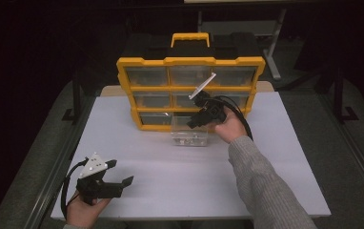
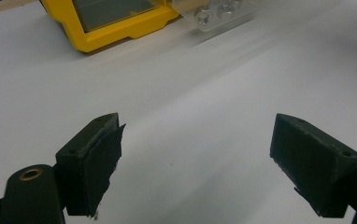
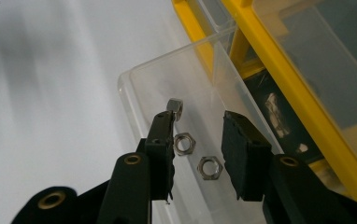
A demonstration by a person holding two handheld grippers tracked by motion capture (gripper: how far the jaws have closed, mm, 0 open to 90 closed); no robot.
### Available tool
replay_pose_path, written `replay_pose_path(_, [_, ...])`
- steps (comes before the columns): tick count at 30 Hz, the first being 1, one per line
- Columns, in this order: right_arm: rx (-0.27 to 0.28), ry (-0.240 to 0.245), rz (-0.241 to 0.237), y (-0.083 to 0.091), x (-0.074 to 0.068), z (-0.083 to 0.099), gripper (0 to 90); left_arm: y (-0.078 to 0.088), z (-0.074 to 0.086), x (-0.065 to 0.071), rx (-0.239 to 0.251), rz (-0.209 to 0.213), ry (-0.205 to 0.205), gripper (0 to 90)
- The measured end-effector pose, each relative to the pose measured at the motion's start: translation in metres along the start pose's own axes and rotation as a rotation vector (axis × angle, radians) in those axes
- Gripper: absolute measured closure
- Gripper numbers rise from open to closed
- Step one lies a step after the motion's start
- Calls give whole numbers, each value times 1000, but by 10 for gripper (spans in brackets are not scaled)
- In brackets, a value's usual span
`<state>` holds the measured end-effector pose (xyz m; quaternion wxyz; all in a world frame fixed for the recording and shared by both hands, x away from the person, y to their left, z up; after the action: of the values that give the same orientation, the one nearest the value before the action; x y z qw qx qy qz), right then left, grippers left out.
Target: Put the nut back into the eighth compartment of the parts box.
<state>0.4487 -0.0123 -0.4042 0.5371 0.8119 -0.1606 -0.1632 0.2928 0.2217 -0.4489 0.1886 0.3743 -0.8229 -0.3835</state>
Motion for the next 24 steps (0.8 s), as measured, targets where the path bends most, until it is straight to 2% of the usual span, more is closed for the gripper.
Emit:
replay_pose_path(3, [18, -11, -5, 9, -3, 8, 596, 0, 0, 0, 1, 2, 6, 160])
replay_pose_path(11, [69, -31, -12, 26, -6, 31, 546, -1, 0, 0, -13, -5, -12, 160])
replay_pose_path(13, [74, -57, -15, 29, -7, 37, 533, -1, 1, 0, -15, -5, -12, 159])
replay_pose_path(24, [124, -97, 6, 39, -8, 62, 462, -1, -1, 1, -5, -6, -9, 160])
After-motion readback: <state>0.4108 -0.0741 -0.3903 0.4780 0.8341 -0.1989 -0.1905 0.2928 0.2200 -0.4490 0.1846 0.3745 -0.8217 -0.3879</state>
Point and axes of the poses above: each handheld gripper's, and its own axes: y roughly backward along the jaws, z roughly out of its underside, x roughly to its right, the point moved 10 cm from there along -y, roughly forward along the jaws, and after that the axes turned 15 degrees about -x, right-handed, at the moved point
